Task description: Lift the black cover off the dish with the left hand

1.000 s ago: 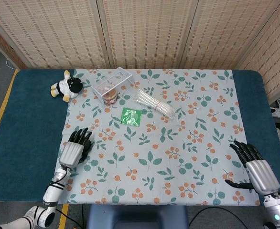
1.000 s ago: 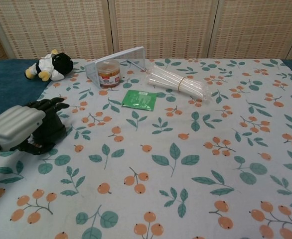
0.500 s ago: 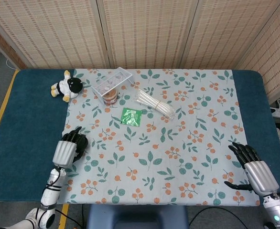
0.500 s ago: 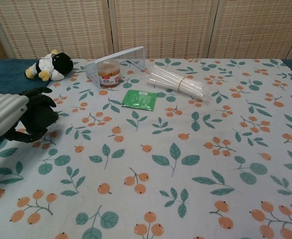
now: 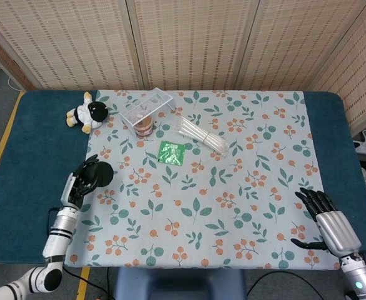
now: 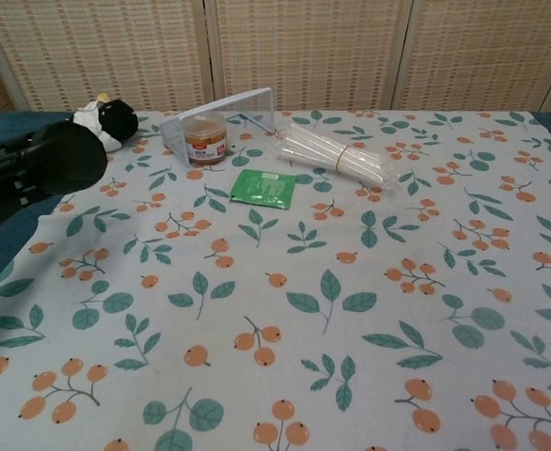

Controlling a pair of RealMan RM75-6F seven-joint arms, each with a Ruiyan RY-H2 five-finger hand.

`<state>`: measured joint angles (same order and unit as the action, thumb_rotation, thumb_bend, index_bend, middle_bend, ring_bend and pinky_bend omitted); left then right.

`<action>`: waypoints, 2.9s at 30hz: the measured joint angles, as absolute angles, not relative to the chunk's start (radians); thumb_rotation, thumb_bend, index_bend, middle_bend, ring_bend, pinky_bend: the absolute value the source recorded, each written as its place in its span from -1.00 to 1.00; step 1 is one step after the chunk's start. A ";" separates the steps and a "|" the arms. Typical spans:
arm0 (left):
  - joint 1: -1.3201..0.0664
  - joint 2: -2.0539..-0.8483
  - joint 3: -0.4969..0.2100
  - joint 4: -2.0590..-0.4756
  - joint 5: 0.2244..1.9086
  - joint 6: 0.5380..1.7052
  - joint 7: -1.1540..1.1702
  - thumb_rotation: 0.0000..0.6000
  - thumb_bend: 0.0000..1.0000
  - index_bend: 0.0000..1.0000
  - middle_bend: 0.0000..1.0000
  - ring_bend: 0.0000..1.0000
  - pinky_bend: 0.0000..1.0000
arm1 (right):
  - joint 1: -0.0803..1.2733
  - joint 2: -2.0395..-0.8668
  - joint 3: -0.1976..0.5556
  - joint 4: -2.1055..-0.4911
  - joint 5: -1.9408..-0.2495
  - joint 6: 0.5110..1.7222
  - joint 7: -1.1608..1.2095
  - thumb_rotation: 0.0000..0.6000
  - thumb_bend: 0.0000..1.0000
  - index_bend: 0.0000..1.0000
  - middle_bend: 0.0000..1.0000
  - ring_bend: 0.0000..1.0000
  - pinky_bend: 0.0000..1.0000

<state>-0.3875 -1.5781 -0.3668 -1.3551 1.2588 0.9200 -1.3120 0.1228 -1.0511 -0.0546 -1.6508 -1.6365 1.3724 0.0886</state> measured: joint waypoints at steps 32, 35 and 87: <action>-0.368 -1.550 -0.418 -1.260 1.619 1.034 -0.503 1.00 0.68 -0.39 -0.35 -0.36 -0.10 | 0.124 -1.052 -0.059 -1.667 -1.625 1.368 0.067 0.50 -1.00 -1.00 -1.00 -1.00 -1.00; -0.385 -1.637 -0.396 -1.085 1.667 1.142 -0.177 1.00 0.67 -0.41 -0.37 -0.39 -0.15 | 0.124 -1.046 -0.059 -1.673 -1.627 1.367 0.070 0.50 -1.00 -1.00 -1.00 -1.00 -1.00; -0.480 -1.749 -0.100 -1.099 1.477 1.067 0.129 1.00 -0.31 -1.00 -1.00 -1.00 -0.67 | 0.121 -1.035 -0.070 -1.684 -1.643 1.373 0.071 0.50 -0.96 -1.00 -1.00 -1.00 -1.00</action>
